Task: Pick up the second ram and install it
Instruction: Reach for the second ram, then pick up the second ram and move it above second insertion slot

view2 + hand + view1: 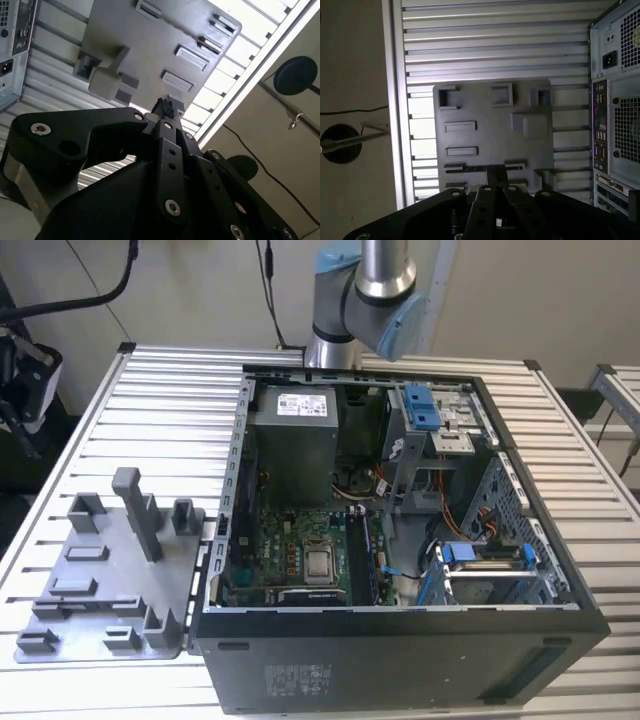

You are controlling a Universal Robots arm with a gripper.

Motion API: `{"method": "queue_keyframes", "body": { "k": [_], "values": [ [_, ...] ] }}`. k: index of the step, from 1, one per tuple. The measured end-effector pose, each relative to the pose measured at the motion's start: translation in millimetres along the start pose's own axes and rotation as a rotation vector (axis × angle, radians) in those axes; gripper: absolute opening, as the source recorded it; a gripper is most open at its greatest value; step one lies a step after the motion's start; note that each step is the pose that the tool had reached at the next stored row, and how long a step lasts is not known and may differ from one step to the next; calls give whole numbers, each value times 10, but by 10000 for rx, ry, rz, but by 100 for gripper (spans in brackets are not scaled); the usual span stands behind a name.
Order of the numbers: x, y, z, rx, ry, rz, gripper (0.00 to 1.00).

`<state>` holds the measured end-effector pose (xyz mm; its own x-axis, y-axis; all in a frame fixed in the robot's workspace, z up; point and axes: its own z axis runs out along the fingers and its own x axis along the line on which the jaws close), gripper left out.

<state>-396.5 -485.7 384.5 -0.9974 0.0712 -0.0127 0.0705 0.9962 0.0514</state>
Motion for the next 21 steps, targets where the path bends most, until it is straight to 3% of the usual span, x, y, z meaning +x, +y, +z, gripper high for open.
{"method": "queue_keyframes", "body": {
  "k": [6, 21],
  "values": [
    [-7, -128, 7, 1, 1, 0, 11],
    [-8, -133, 13, 1, 1, 0, 11]
  ]
}}
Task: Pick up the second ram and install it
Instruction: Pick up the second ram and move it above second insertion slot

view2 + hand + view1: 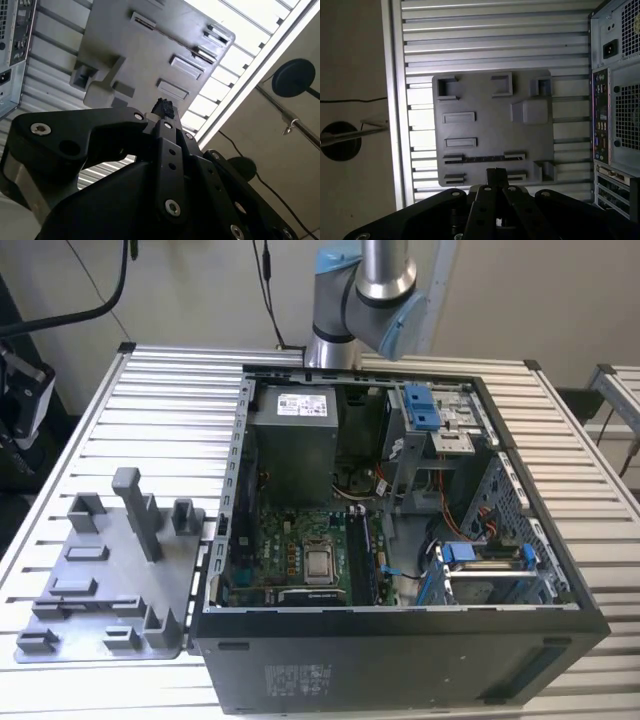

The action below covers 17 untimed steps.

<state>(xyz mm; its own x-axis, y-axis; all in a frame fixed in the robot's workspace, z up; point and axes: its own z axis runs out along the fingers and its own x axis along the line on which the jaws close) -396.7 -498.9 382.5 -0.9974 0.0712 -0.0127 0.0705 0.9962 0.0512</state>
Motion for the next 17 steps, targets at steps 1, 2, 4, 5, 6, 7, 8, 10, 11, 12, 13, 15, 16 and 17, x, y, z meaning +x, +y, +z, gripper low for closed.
{"method": "queue_keyframes", "body": {
  "k": [1, 2, 4, 5, 6, 7, 8, 10, 11, 12, 13, 15, 16, 17],
  "values": [
    [0, 0, 0, 0, 0, -4, 11],
    [0, 0, 0, -1, 0, -18, 11],
    [0, 0, 0, -2, 5, -98, 11],
    [0, 0, 1, -3, 9, -189, 11],
    [0, 0, 1, -5, 15, -313, 11],
    [0, 0, 1, -7, 21, -436, 11],
    [0, 0, 1, -8, 26, -542, 11],
    [0, 0, 1, -11, 38, -753, 11],
    [0, 0, 0, -11, 44, -860, 11],
    [0, 0, 0, -13, 49, -969, 11],
    [0, 0, 1, -14, 55, -1078, 11],
    [0, 0, 0, -17, 65, -1275, 11],
    [0, 0, 0, -18, 70, -1375, 11],
    [0, 0, 1, -19, 75, -1478, 11]
  ]
}}
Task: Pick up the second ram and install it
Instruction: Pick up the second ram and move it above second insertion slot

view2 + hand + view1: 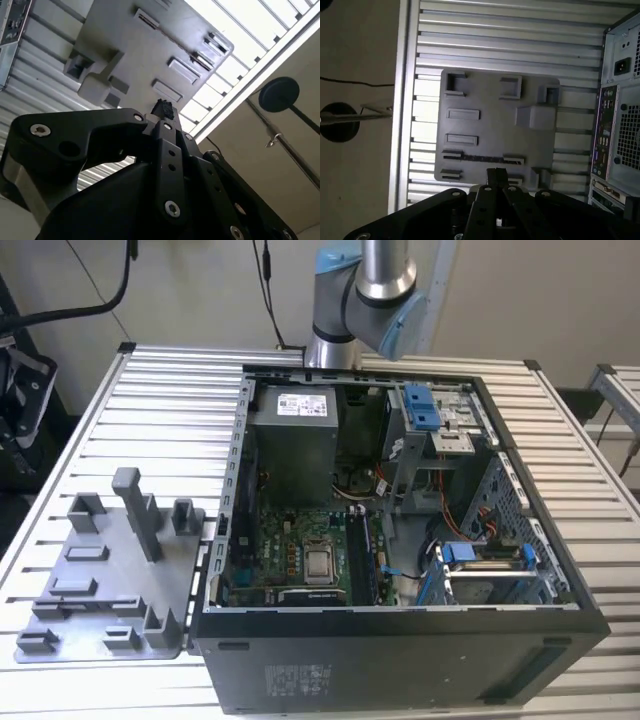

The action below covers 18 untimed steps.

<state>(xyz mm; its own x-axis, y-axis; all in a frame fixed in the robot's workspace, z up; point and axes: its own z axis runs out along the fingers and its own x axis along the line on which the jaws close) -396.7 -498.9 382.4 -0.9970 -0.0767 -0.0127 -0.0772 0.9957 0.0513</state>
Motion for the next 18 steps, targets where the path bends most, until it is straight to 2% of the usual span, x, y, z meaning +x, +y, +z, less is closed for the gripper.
{"method": "queue_keyframes", "body": {
  "k": [15, 18],
  "values": [
    [1, 1, 0, -13, 67, -1281, 11],
    [1, 1, 0, -19, 87, -1686, 11]
  ]
}}
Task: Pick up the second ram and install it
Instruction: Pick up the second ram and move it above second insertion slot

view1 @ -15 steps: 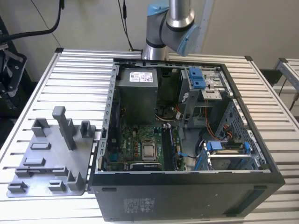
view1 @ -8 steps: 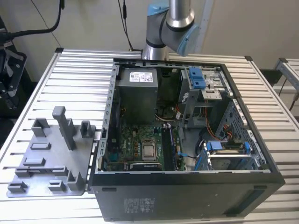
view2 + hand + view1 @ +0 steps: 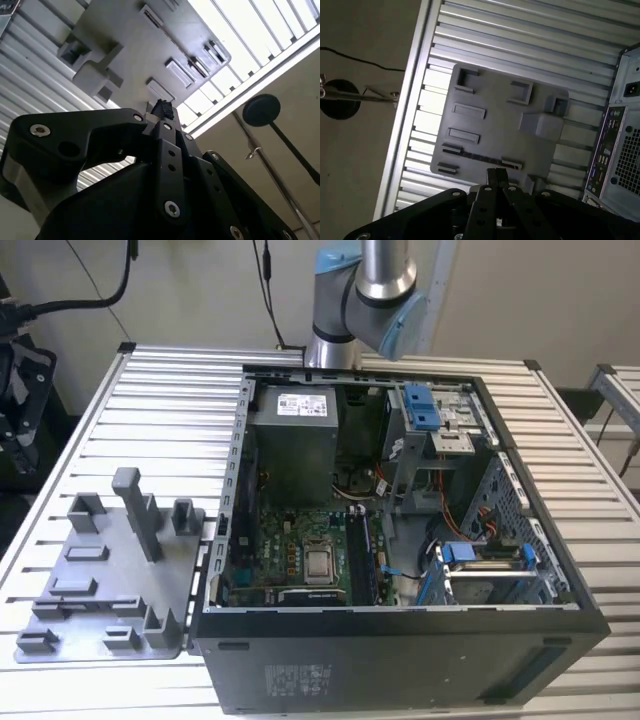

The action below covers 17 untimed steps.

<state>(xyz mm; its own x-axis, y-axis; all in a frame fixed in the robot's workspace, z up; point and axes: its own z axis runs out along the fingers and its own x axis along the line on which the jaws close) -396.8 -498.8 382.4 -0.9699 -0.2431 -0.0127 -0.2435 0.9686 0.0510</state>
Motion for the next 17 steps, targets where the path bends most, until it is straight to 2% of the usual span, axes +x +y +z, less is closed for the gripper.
{"method": "queue_keyframes", "body": {
  "k": [17],
  "values": [
    [0, 0, 0, -35, 144, -2823, 11]
  ]
}}
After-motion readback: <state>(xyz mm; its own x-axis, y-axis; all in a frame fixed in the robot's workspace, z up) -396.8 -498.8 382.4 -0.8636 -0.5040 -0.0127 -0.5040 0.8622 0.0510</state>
